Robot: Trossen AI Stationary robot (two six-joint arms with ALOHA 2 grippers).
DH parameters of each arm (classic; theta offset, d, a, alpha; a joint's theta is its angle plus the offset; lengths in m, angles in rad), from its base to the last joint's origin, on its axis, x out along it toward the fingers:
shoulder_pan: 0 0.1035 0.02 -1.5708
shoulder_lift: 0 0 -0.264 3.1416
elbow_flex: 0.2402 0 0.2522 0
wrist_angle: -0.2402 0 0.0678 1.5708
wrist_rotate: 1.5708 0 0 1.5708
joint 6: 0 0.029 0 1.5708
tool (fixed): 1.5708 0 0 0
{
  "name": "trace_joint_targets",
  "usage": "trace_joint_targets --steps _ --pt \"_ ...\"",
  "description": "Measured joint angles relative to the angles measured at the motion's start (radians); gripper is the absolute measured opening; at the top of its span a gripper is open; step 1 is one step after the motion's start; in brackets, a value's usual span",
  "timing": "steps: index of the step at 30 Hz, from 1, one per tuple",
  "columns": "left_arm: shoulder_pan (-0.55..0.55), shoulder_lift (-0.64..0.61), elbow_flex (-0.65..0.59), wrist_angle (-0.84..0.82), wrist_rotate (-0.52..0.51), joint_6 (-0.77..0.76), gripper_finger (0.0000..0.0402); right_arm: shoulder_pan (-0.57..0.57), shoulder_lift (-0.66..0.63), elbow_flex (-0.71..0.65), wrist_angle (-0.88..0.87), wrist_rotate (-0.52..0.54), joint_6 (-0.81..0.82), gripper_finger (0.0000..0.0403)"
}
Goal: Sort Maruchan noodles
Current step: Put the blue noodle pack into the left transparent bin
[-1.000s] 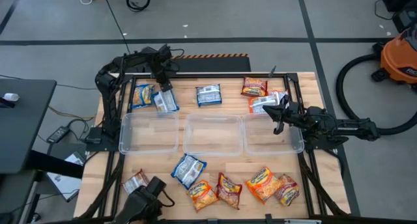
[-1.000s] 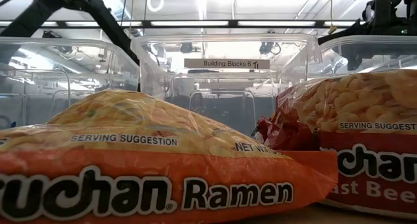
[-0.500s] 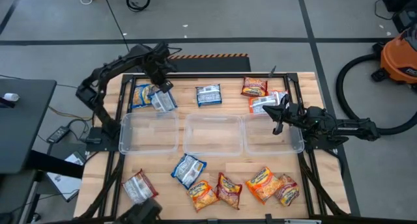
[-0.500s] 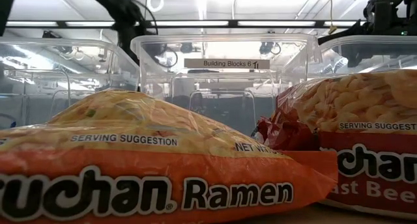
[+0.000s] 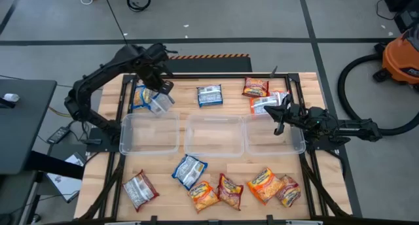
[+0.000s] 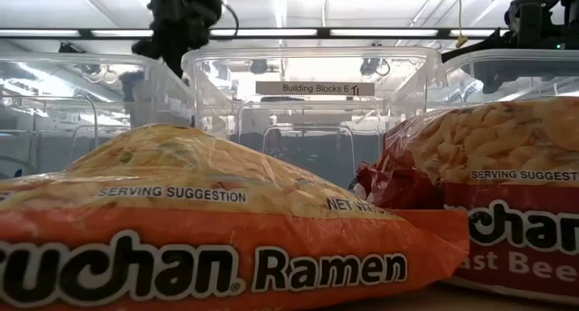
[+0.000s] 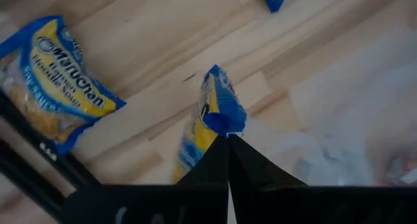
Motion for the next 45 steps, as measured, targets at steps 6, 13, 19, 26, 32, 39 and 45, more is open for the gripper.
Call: trace_joint_targets --steps 6,13,19,26,32,39,45 --pt "-0.068 -0.001 0.167 -0.109 -0.036 -0.149 0.0001 0.0 0.0 0.0 0.0 0.0 0.0 0.0018" --pt "-0.192 -0.011 0.328 -0.11 -0.015 -0.303 0.0001 0.0 0.0 0.0 -0.002 0.0 0.0 0.0018" --pt "-0.324 -0.014 0.353 -0.11 0.007 -0.403 0.0001 0.0 0.0 0.0 -0.008 0.001 0.0 0.0018" --pt "-0.511 -0.017 0.353 -0.11 0.015 -0.567 0.0001 0.0 0.0 0.0 -0.015 0.0 0.01 0.0018" --pt "-0.647 -0.019 0.344 -0.111 -0.014 -0.743 0.0001 0.0 0.0 0.0 -0.022 -0.006 0.037 0.0018" --pt "-0.721 -0.019 0.234 -0.11 -0.089 -0.837 0.0001 0.0 0.0 0.0 -0.024 -0.006 0.037 0.0018" --pt "-0.724 -0.057 0.175 -0.109 -0.125 -0.843 0.0001 0.0 0.0 0.0 -0.023 -0.006 0.062 0.0018"
